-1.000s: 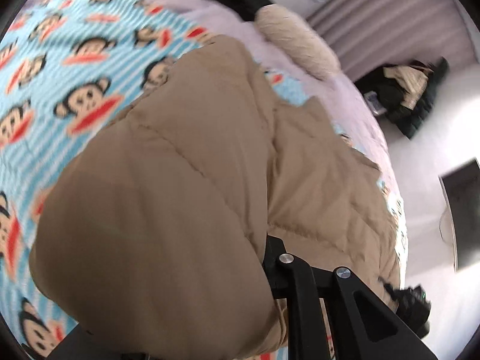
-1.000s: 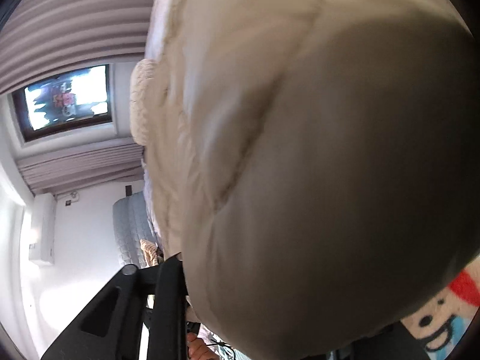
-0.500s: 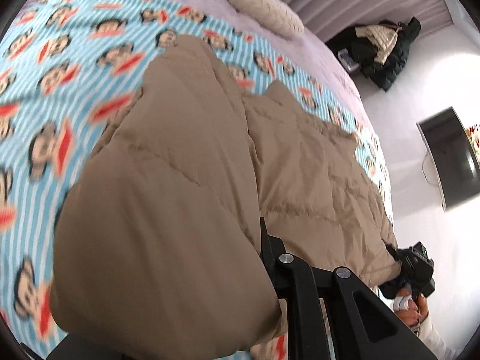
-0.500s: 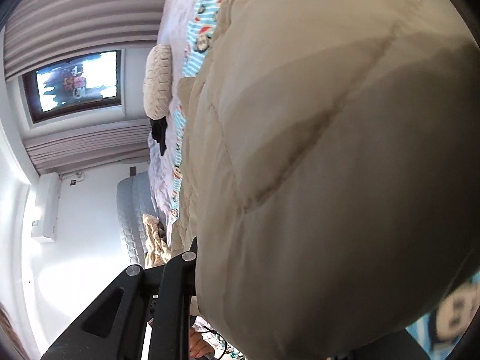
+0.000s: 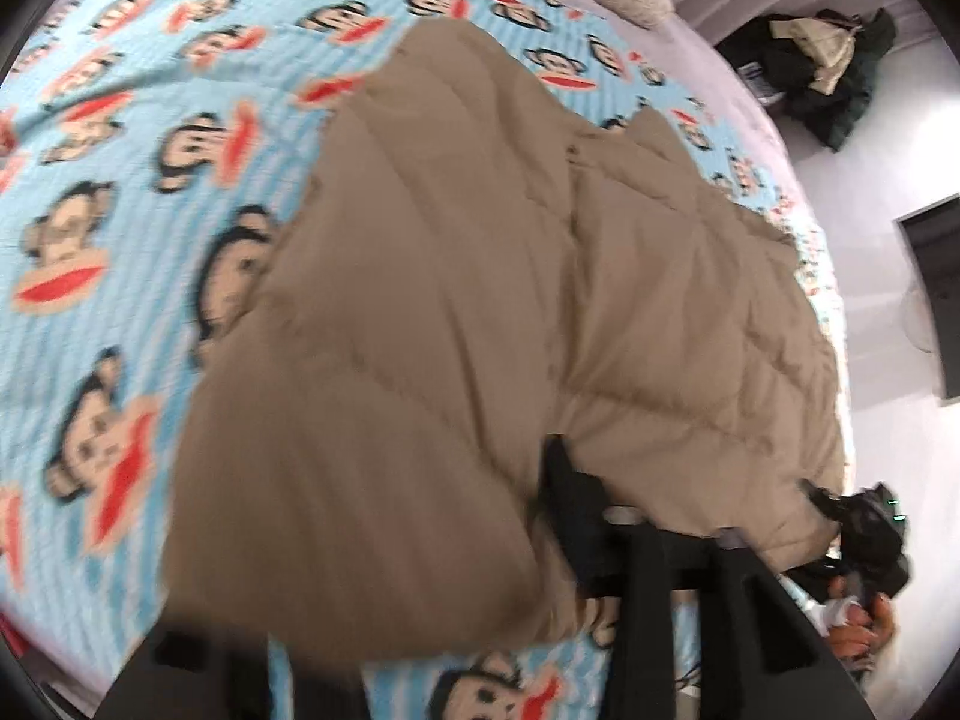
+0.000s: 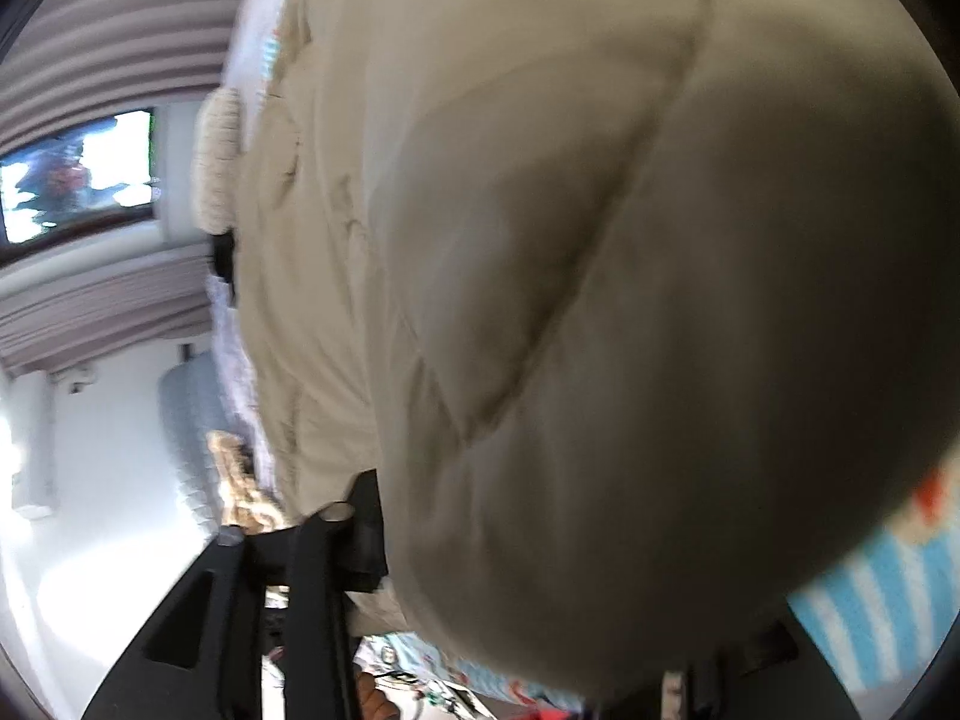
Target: Fold large clothes
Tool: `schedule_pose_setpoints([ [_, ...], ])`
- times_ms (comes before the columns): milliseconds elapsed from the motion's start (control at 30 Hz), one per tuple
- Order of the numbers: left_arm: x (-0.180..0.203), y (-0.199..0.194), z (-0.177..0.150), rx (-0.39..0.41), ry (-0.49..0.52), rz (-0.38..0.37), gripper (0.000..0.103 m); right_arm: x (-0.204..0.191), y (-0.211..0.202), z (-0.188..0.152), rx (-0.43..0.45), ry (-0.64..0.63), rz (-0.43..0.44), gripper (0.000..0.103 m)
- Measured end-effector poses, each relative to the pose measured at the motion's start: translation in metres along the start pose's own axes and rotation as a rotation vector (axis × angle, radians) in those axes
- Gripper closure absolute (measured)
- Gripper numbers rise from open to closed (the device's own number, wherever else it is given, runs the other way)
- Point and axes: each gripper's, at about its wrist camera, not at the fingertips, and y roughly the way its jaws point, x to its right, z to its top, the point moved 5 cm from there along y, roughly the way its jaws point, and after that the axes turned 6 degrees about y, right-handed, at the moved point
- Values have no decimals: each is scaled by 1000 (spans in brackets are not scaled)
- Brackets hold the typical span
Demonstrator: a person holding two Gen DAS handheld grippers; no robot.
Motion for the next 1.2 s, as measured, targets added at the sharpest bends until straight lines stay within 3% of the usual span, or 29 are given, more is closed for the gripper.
schedule_pose_setpoints([
  [33,-3,-5,-1,-3,-2,12,39,-2,-5,-1,-4,-20,-37,50],
  [133,-13,-27,-7,-8,-13,23,38,-10,-33,-8,5,-124,-155,45],
  [200,-21,-43,-7,11,-14,63,38,-16,-54,-13,21,-201,-182,46],
  [233,-26,-52,-7,30,-16,89,38,-20,-64,-15,31,-233,-186,50],
  [300,-32,-64,-2,56,-26,108,38,-28,-86,-22,65,-314,-194,87],
  [400,-36,-73,7,74,-48,92,38,-42,-102,-20,124,-387,-201,89],
  [500,-33,-73,12,73,-35,85,38,-37,-96,8,150,-374,-261,89],
  [567,-27,-69,15,67,-9,83,38,-25,-81,16,156,-371,-403,89],
  [633,-22,-64,18,57,19,76,38,-6,-72,30,128,-301,-467,93],
  [733,-21,-63,19,35,87,61,38,-4,-82,21,163,-276,-461,93],
  [867,-41,-54,23,-25,148,39,38,-49,-89,-20,228,-437,-450,93],
  [967,-53,-45,31,-62,183,-43,38,-77,-56,-64,145,-517,-431,93],
  [1067,-54,-26,34,-144,239,-168,38,-87,-11,-90,86,-588,-504,93],
  [1200,-38,3,23,-294,325,-386,38,-82,28,-96,66,-592,-603,93],
])
